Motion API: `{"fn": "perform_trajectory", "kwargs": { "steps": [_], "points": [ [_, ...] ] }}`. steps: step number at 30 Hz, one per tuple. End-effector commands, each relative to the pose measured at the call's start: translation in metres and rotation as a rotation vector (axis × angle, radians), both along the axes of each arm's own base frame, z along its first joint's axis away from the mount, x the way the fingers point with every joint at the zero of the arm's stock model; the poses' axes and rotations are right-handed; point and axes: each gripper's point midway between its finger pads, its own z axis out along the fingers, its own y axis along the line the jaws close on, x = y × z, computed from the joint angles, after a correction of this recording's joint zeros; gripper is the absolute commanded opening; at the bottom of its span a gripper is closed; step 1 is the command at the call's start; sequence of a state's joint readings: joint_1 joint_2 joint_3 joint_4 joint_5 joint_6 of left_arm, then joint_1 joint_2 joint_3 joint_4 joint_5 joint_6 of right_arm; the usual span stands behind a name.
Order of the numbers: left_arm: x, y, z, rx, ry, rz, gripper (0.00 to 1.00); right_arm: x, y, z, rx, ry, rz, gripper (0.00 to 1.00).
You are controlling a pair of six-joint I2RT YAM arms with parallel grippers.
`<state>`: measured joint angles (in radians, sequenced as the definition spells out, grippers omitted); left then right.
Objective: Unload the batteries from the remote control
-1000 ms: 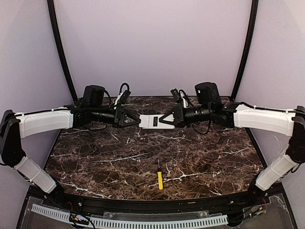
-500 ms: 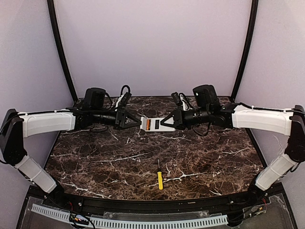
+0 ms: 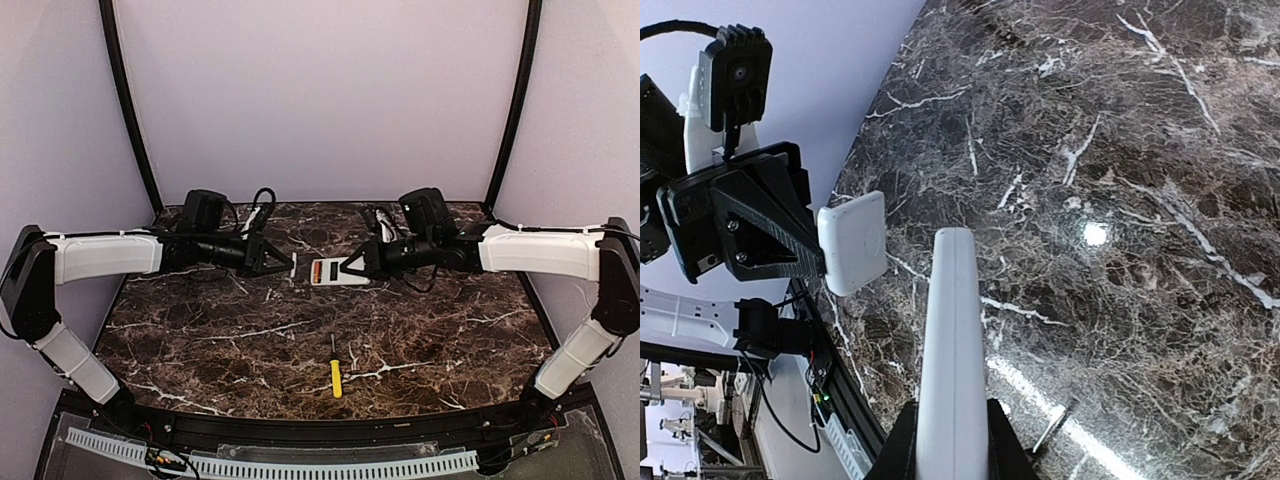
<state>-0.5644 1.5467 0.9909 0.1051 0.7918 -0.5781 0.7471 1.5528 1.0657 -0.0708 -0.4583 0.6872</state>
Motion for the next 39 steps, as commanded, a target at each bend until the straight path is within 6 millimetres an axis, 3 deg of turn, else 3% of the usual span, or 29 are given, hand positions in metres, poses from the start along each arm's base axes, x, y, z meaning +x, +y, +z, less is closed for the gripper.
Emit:
{"fn": "perform_trajectory", "kwargs": {
  "steps": [1, 9, 16, 23, 29, 34, 39],
  "points": [
    [0.000, 0.024, -0.040, 0.191, 0.024, 0.070, 0.00, 0.008, -0.007, -0.019, -0.045, -0.011, -0.027, 0.00],
    [-0.002, 0.070, -0.106, 0.480, 0.114, 0.222, 0.00, 0.010, -0.005, -0.025, -0.039, -0.030, 0.036, 0.00],
    [-0.005, 0.096, -0.135, 0.613, 0.137, 0.293, 0.02, 0.004, 0.003, -0.028, 0.012, -0.007, 0.132, 0.00],
    [-0.008, 0.100, -0.156, 0.628, 0.171, 0.308, 0.10, -0.001, 0.000, -0.023, 0.056, 0.005, 0.111, 0.00],
    [-0.004, 0.096, -0.158, 0.614, 0.180, 0.315, 0.23, -0.005, -0.002, -0.031, 0.074, 0.041, 0.092, 0.00],
    [0.000, 0.092, -0.140, 0.573, 0.127, 0.309, 0.41, -0.010, -0.003, -0.035, 0.087, 0.058, 0.104, 0.00],
    [0.001, 0.089, -0.126, 0.545, 0.071, 0.289, 0.53, -0.018, 0.000, -0.035, 0.106, 0.077, 0.174, 0.00]
  ]
}}
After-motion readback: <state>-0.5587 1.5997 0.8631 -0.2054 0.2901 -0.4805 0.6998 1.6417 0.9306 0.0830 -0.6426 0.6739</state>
